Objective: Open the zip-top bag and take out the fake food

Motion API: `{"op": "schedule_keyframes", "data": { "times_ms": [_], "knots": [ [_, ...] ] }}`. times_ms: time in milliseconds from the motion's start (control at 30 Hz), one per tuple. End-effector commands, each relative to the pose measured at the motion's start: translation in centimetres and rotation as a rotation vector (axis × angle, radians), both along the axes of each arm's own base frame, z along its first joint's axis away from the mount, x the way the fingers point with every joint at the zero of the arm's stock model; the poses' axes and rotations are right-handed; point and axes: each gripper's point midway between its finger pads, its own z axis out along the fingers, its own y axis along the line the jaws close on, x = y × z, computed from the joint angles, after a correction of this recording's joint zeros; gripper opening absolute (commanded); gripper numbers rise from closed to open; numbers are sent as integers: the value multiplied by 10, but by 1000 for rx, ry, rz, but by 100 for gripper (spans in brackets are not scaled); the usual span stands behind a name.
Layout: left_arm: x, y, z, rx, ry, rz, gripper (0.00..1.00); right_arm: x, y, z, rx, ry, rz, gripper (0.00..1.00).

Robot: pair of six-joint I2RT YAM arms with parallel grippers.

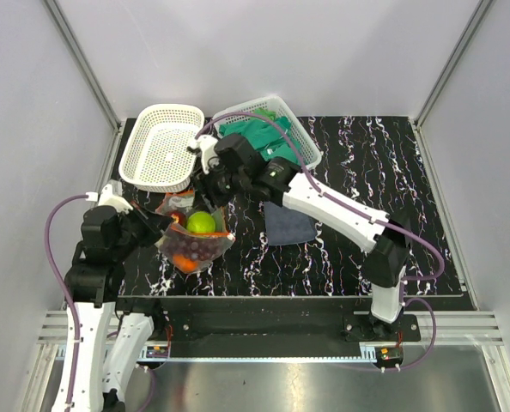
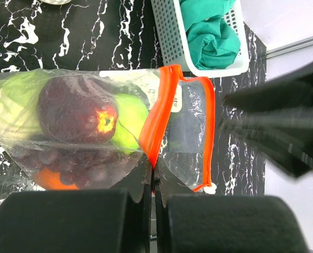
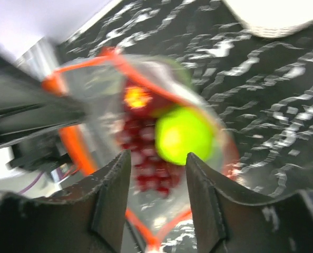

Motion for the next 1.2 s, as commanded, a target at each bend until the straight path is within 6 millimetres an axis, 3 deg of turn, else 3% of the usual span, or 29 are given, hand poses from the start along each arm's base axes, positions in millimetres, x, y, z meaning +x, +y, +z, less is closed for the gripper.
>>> {"op": "schedule_keyframes", "data": {
  "times_ms": [0,100,167,267,500,600,733,833,1167],
  "knots": [
    [5,-9,34,-34,-144,-48,0,-40,25,27,63,14,117,51],
    [5,-11,35,-44,-147,-52,0,-49,41,14,87,98,172,41],
    [4,-12,36,-50,-149,-58,0,-43,50,1,90,98,170,38],
    [2,-14,38,-59,-155,-64,0,-35,61,-17,75,90,172,39],
    [0,-16,45,-73,-165,-76,0,-34,75,-33,94,111,201,42],
    [-1,-18,50,-81,-173,-84,0,-38,80,-37,113,130,223,51],
    [2,-18,49,-74,-165,-89,0,-39,85,-43,149,119,245,75],
    [6,-18,41,-74,-149,-88,0,-37,90,-49,171,114,256,86],
    [18,-21,27,-90,-127,-90,0,-27,110,-75,199,119,221,99]
  ]
}}
